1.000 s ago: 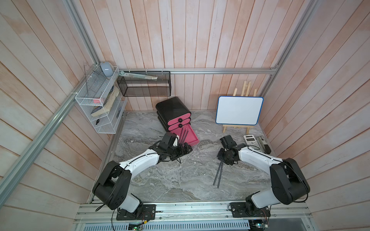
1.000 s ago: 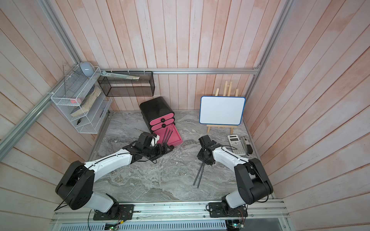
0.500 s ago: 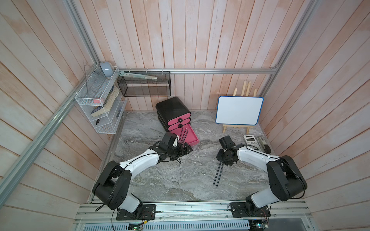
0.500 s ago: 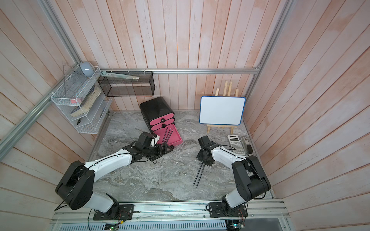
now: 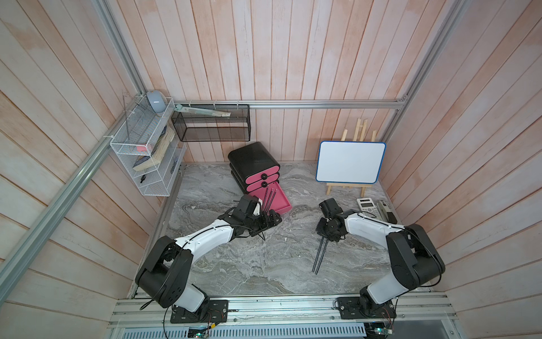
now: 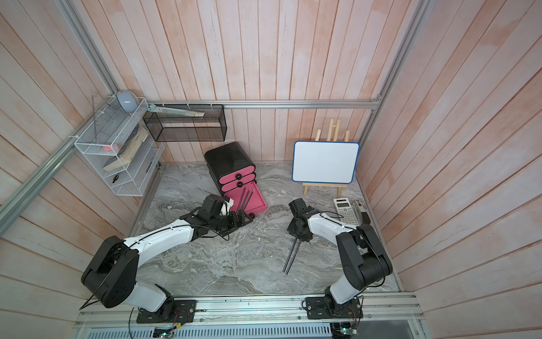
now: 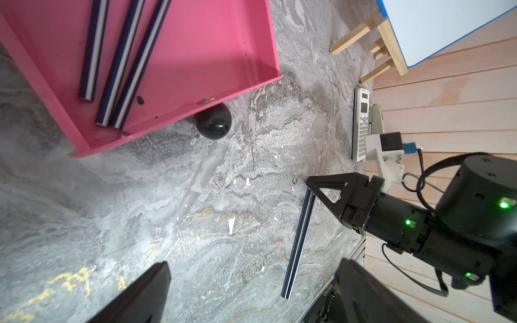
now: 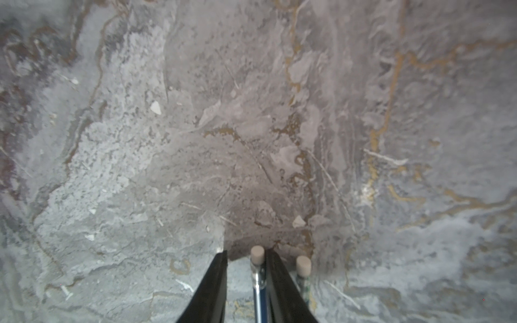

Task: Please place the pencils in the drawer according to their color
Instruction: Pick up the pencil from the center of the board.

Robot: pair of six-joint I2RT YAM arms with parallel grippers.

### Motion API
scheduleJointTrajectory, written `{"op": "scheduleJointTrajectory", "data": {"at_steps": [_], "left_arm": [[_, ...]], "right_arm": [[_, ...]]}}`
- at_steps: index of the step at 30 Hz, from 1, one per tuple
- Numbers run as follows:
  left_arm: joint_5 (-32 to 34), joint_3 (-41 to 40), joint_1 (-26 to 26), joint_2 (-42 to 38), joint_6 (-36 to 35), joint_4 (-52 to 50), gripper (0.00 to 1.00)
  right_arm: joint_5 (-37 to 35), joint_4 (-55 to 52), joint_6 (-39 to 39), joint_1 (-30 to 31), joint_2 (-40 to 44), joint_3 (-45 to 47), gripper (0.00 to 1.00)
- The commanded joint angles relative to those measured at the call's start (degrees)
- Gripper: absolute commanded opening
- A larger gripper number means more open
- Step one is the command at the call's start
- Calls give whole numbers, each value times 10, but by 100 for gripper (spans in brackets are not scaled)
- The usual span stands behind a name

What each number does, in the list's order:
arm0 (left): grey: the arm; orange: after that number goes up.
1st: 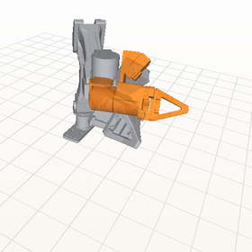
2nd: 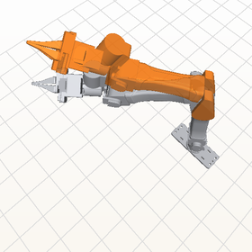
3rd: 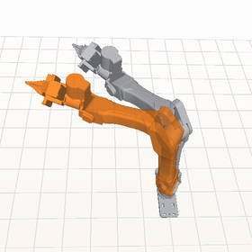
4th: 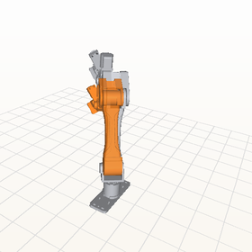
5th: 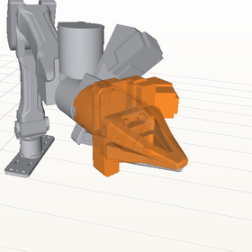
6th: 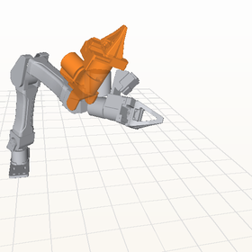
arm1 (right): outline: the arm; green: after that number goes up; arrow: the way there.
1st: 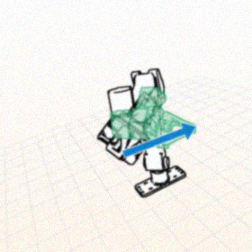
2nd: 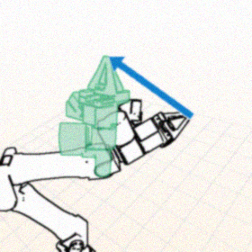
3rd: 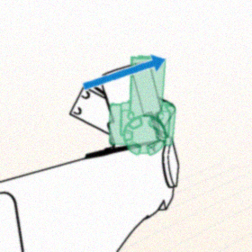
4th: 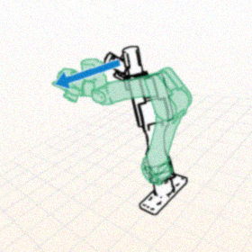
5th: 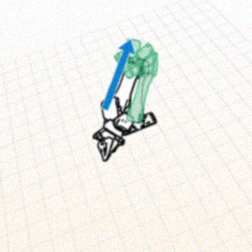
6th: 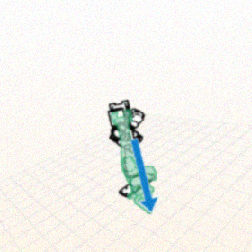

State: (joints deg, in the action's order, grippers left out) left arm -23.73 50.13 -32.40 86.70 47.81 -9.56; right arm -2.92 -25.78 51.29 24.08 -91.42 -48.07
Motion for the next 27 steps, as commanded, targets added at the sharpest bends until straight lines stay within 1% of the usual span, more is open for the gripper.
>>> {"op": "scheduleJointTrajectory", "data": {"at_steps": [1, 7, 14, 18, 22, 27], "left_arm": [[-5, -9, 1, 0, 0, 9, 100], [-7, -10, 5, -1, -1, 9, 100], [-8, -14, 10, -9, -2, 9, 100], [-7, -18, 10, -10, -1, 10, 100], [-8, -25, 11, -13, 3, 14, 100], [-14, -42, 20, -14, 12, 23, 100]], "right_arm": [[-14, -31, -16, 3, -34, 4, 27], [-2, -41, -26, 3, -52, 2, 22], [10, -46, -28, 15, -65, 5, 19], [14, -44, -26, 28, -72, 4, 12], [22, -41, -19, 37, -77, 0, 0], [43, -30, -2, 40, -72, -9, 0]]}}
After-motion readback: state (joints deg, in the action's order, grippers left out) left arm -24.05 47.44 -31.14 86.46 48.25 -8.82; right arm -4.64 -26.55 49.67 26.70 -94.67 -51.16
